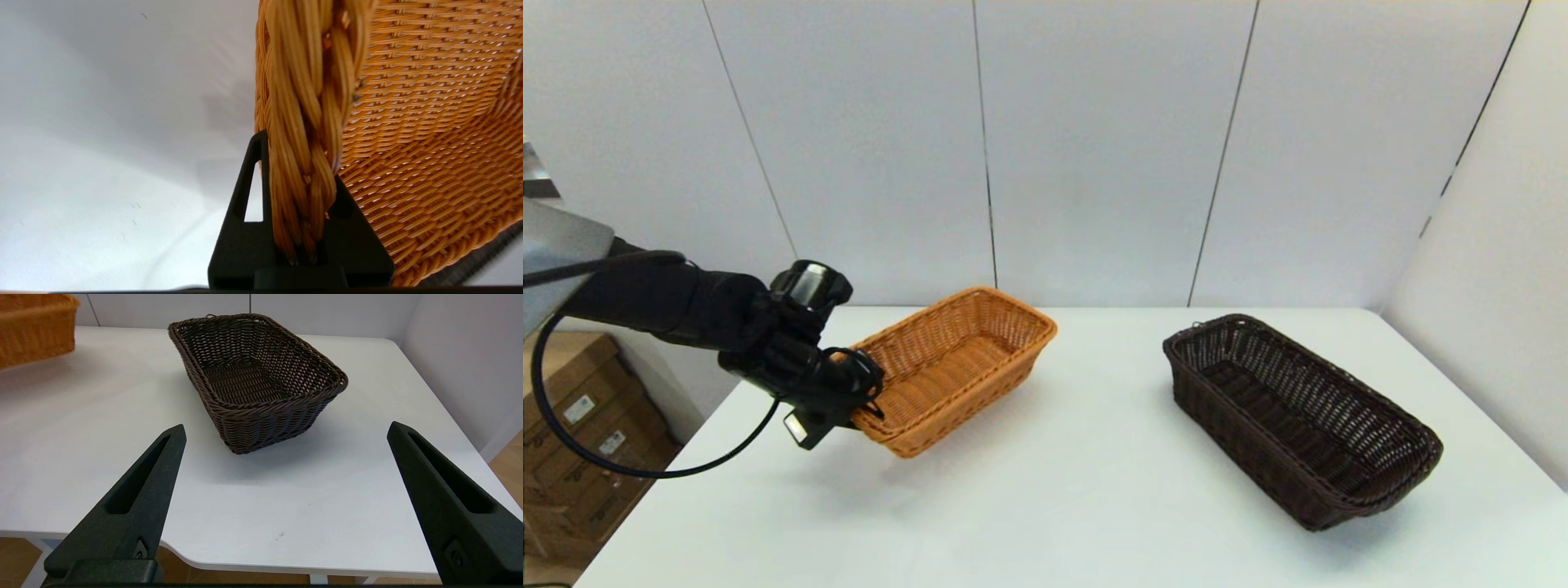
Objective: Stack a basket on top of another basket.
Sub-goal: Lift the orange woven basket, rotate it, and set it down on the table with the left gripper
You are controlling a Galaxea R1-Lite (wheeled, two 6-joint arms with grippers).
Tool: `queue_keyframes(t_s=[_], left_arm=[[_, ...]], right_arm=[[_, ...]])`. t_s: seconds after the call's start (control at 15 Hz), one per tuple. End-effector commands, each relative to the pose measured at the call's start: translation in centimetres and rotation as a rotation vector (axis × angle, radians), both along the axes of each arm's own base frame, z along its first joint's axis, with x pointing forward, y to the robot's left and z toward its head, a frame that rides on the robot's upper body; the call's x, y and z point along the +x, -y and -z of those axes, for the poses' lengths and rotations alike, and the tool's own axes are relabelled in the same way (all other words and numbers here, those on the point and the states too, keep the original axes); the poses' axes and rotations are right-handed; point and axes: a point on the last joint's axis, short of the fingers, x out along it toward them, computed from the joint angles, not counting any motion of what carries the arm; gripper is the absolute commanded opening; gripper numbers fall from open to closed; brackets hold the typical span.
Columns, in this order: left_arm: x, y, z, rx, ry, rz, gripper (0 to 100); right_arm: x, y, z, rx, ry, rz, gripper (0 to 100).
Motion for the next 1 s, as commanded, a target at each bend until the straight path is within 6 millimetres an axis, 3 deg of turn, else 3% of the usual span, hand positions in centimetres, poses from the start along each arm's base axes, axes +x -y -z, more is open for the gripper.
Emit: queue_keyframes(t_s=[0.07, 0.53, 1.0], left_arm=[[-1.1, -0.1, -2.9, -0.034, 0.080, 0.017, 0], [-3.6, 0.1, -5.1, 0.051, 0.116, 0.218, 0], [-4.4, 4.9, -5.5, 0.093, 0.170, 0.521, 0]], right_arm=[[0.0, 0.0, 0.0, 0.000, 0.000, -0.002, 100], [0.0, 0.0, 0.0, -0.003, -0.002, -0.005, 100], [0.0, 0.0, 0.0, -0.003, 0.000, -0.005, 100]])
